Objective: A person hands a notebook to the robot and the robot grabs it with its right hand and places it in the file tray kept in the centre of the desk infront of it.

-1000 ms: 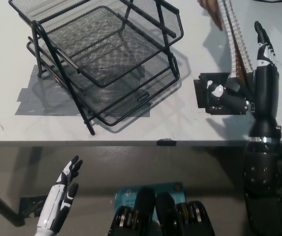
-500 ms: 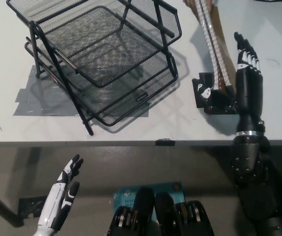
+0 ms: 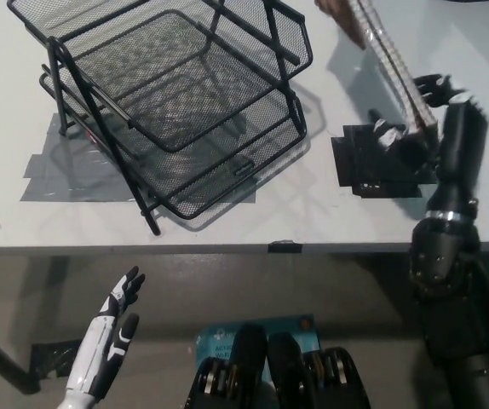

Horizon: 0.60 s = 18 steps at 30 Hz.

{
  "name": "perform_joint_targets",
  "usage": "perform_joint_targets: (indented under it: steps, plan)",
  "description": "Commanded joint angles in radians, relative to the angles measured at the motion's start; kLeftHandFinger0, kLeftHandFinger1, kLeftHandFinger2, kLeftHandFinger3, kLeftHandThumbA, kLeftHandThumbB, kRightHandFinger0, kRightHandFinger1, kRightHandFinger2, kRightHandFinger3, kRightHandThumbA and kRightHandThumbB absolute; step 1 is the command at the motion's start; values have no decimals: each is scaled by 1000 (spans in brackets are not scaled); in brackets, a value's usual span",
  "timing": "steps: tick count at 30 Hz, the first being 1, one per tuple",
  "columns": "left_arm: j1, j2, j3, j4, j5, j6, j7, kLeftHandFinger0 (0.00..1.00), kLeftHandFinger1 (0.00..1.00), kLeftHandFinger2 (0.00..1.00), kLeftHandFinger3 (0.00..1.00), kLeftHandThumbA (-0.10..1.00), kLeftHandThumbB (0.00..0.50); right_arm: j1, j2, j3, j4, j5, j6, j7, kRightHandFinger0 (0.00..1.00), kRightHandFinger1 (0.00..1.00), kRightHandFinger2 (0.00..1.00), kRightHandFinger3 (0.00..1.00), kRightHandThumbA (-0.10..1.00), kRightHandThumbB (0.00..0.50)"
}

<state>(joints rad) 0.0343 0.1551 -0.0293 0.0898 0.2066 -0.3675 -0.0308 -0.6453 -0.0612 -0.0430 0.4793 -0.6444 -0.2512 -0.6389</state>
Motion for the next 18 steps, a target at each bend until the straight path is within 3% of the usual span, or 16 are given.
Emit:
perform_joint_targets:
  steps: [1, 9, 13, 18]
  plan:
    - [-12, 11, -1, -17, 1, -30, 7, 1000, 1000, 1000, 1000, 1000, 333, -82, -4, -16, -79, 25, -83, -109, 0, 0, 0, 0, 859, 0]
    - [-14, 10, -1, -17, 1, -23, 6, 1000, 1000, 1000, 1000, 1000, 336, -65, -11, -28, -172, 41, -28, -82, 0, 0, 0, 0, 899, 4]
    - [-15, 14, 1, -19, 9, -19, 7, 1000, 1000, 1000, 1000, 1000, 326, -65, -24, -46, -201, 80, -63, -75, 0, 0, 0, 0, 856, 0]
    - [-17, 12, 4, -15, 1, -19, 8, 1000, 1000, 1000, 1000, 1000, 330, -62, -30, -71, -296, 86, -38, -71, 0, 0, 0, 0, 846, 0]
